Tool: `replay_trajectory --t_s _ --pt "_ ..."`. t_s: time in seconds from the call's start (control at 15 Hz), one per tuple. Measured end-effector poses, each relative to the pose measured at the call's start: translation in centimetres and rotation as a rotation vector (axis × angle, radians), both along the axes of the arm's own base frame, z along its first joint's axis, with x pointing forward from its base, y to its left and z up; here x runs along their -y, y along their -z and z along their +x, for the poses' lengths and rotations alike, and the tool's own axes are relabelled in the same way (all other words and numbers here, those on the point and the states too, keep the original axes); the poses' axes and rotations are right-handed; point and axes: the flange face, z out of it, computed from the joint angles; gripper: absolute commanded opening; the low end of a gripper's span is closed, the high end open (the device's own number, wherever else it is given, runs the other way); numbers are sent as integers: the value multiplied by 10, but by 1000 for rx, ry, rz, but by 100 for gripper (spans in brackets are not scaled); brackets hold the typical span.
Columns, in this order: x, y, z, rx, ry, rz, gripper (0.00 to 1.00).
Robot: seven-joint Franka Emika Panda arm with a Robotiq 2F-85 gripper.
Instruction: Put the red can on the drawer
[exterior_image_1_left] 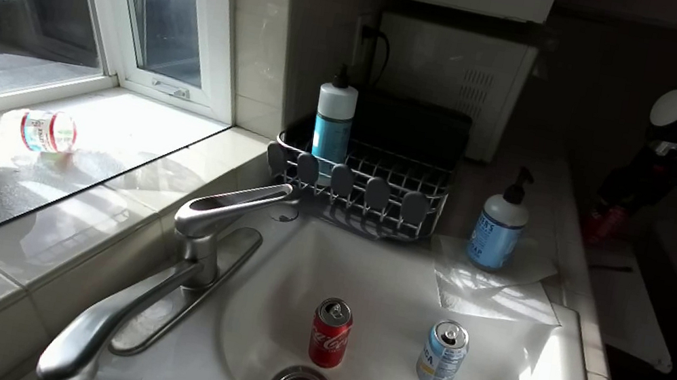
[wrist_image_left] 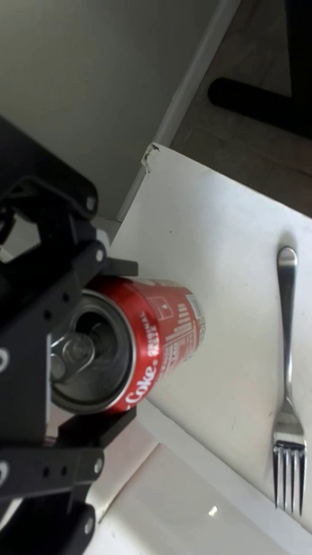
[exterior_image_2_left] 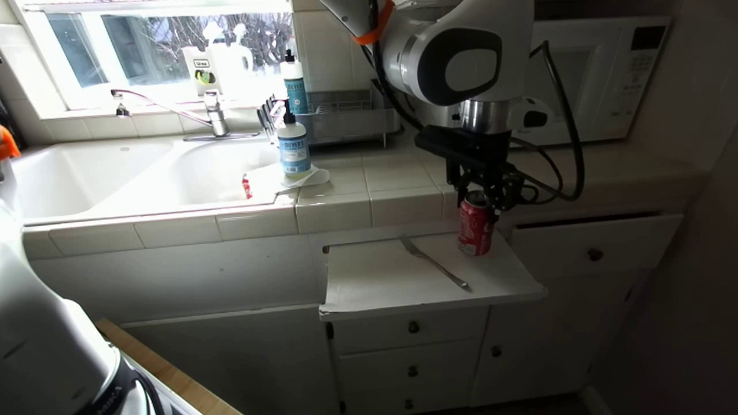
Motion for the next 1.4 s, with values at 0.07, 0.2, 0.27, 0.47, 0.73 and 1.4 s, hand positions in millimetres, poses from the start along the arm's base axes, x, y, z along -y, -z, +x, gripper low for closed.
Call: replay_trajectory --t_s 0.07,0.2,0.27,0.47,0.73,1.4 --pt "2 4 2 -5 4 -1 46" --pt "7 10 5 -13 8 -3 93" --pt "8 12 6 -16 8 -4 95" --pt "10 15 11 -18 7 -9 100" --pt "7 10 17 -12 -5 -18 100" --pt "-20 -111 -9 28 -214 -57 100"
